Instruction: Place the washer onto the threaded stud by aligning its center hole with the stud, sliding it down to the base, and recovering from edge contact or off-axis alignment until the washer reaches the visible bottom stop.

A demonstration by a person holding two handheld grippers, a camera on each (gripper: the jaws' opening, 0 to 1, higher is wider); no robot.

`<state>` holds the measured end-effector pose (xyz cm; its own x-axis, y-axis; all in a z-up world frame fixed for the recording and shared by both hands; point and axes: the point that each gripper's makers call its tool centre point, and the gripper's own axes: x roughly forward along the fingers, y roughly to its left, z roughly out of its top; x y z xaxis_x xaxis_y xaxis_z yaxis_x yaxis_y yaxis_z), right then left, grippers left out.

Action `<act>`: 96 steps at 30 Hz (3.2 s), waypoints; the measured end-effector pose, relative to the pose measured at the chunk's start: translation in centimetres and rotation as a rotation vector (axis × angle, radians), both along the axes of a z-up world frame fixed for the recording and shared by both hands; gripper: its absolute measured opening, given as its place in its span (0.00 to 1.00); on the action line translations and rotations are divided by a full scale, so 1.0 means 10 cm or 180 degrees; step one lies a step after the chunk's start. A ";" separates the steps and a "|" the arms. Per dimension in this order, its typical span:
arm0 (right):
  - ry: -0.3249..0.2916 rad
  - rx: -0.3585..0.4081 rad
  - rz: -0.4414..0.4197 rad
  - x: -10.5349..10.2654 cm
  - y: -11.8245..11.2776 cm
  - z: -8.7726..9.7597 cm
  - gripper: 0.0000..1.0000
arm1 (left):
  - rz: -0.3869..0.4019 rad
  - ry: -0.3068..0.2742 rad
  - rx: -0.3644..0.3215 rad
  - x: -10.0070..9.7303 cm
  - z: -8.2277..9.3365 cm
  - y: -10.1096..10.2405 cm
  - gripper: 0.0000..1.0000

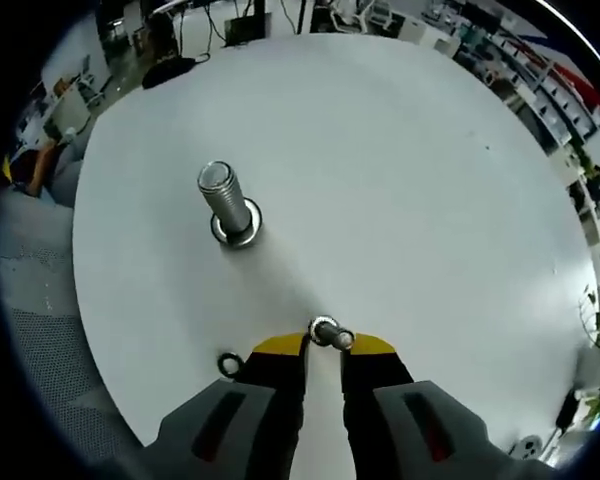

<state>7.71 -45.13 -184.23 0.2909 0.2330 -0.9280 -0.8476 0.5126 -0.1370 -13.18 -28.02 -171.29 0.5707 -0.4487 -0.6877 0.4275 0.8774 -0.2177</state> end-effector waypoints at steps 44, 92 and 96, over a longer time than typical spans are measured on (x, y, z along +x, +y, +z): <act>0.0415 0.0015 0.0039 -0.30 0.01 -0.11 0.15 | -0.0002 -0.0021 -0.0012 0.01 0.01 0.00 0.22; -0.0653 0.0460 0.0056 0.00 0.11 0.55 0.13 | -0.0025 -0.0084 0.0078 0.01 0.03 0.02 0.22; -0.0650 0.0417 0.0072 0.01 0.10 0.54 0.13 | -0.0017 -0.0092 0.0070 0.01 0.03 0.02 0.22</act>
<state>7.85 -44.09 -178.86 0.4626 0.3561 -0.8119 -0.8207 0.5184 -0.2402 -13.06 -27.83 -170.95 0.5882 -0.4367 -0.6807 0.4379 0.8796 -0.1860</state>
